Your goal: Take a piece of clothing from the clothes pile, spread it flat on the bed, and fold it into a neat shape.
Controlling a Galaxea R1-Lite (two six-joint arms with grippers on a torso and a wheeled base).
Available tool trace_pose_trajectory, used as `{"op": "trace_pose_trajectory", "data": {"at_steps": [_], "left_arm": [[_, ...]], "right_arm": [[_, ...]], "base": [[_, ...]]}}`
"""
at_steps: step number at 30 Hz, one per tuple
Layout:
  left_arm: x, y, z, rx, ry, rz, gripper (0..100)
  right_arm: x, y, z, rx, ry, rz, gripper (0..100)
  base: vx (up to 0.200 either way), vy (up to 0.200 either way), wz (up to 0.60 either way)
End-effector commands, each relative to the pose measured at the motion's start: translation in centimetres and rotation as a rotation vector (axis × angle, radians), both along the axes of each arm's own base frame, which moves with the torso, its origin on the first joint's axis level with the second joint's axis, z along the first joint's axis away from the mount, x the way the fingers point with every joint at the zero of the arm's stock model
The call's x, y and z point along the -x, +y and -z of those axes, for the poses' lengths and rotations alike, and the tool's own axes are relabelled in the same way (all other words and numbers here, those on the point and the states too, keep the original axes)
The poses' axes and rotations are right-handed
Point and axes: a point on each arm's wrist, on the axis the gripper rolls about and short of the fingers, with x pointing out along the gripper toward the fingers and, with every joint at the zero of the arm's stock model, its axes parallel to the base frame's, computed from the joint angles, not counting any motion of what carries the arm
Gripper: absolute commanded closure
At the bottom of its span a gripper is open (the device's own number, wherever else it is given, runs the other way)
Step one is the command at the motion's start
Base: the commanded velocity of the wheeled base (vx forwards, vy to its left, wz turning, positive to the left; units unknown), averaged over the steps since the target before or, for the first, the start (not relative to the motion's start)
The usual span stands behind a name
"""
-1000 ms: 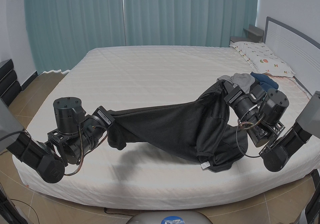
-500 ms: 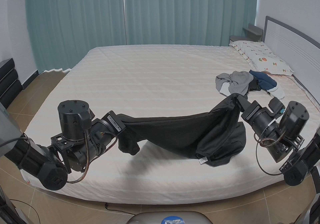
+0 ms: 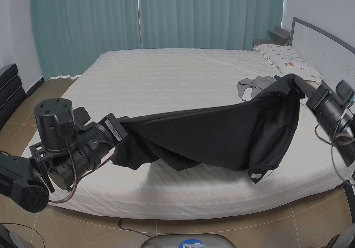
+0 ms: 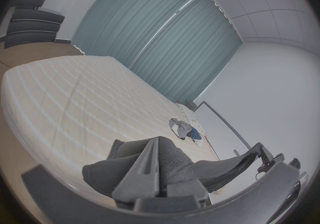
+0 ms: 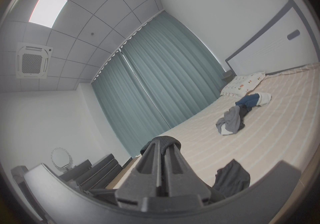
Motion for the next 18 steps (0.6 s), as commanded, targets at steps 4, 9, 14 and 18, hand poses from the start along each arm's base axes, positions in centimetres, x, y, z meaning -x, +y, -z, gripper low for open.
{"op": "trace_pose_trajectory", "data": {"at_steps": [4,9,14,18], "left_arm": [[-1.2,1.1,-8.7,0.045,-0.074,-0.060,100],[-4.2,0.8,-9.9,0.138,0.030,-0.116,100],[-7.3,1.0,-9.0,0.135,0.102,-0.148,100],[-10.1,0.6,-7.0,0.119,0.151,-0.141,100]], "right_arm": [[5.5,-2.8,-16.1,-0.124,-0.266,0.010,100],[1.5,-2.8,-18.6,-0.110,-0.262,0.113,100],[-4.8,-2.4,-16.4,-0.056,-0.164,0.195,100],[-9.1,-1.4,-13.1,-0.013,-0.059,0.210,100]], "base": [[0.000,0.000,0.00],[0.000,0.000,0.00],[0.000,0.000,0.00],[0.100,0.000,0.00]]}}
